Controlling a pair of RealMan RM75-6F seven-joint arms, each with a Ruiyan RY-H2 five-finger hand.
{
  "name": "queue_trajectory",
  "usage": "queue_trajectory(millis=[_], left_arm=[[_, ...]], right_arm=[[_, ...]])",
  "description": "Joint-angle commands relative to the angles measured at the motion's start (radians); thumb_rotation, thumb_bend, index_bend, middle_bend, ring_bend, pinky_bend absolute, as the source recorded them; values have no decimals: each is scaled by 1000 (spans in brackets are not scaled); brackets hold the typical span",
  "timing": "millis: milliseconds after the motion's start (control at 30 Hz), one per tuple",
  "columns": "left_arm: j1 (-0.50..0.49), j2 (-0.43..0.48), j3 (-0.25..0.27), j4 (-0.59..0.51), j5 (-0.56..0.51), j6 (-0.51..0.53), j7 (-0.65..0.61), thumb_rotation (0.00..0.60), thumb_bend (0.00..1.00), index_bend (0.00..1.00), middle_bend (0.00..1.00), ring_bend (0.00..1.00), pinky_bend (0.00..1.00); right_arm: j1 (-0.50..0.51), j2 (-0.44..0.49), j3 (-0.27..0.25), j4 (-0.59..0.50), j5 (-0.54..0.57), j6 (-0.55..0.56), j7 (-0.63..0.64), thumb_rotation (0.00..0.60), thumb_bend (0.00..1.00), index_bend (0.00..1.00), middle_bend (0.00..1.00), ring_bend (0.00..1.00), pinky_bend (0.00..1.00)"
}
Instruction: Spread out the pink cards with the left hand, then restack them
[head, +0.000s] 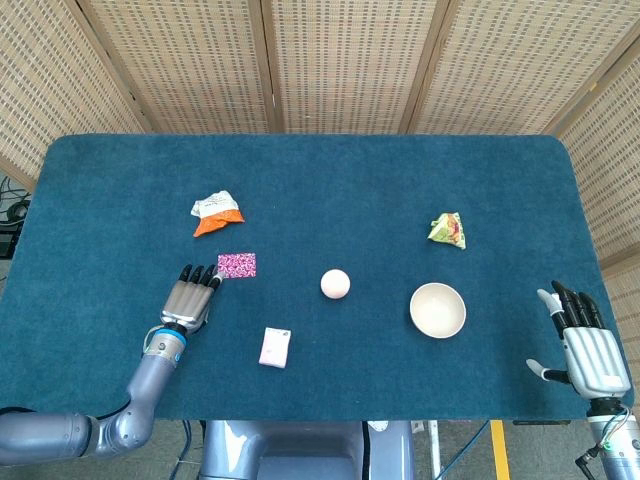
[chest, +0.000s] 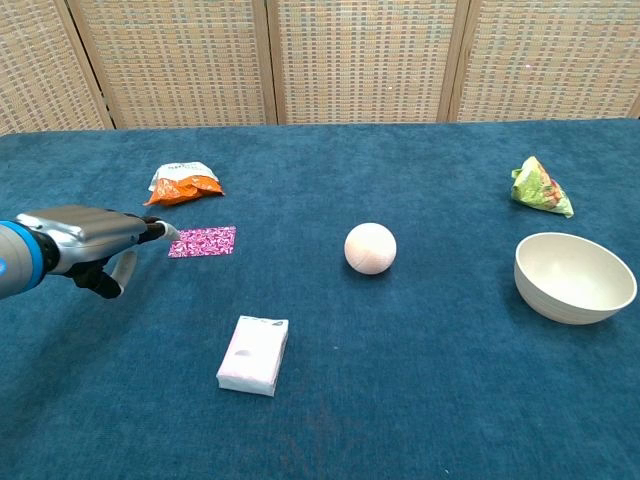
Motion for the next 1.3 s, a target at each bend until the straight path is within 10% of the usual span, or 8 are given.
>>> queue_trajectory(millis=[33, 1300], left_arm=[[-28, -39, -7, 35, -22, 17, 19, 600, 890, 26, 0, 0, 0], [-93, -184, 35, 225, -90, 39, 62, 600, 893, 26, 0, 0, 0]], right_arm=[[0, 3, 0, 2, 0, -1, 12, 600, 131, 89, 0, 0, 0], [2, 16, -7, 12, -10, -6, 70, 600, 131, 89, 0, 0, 0]])
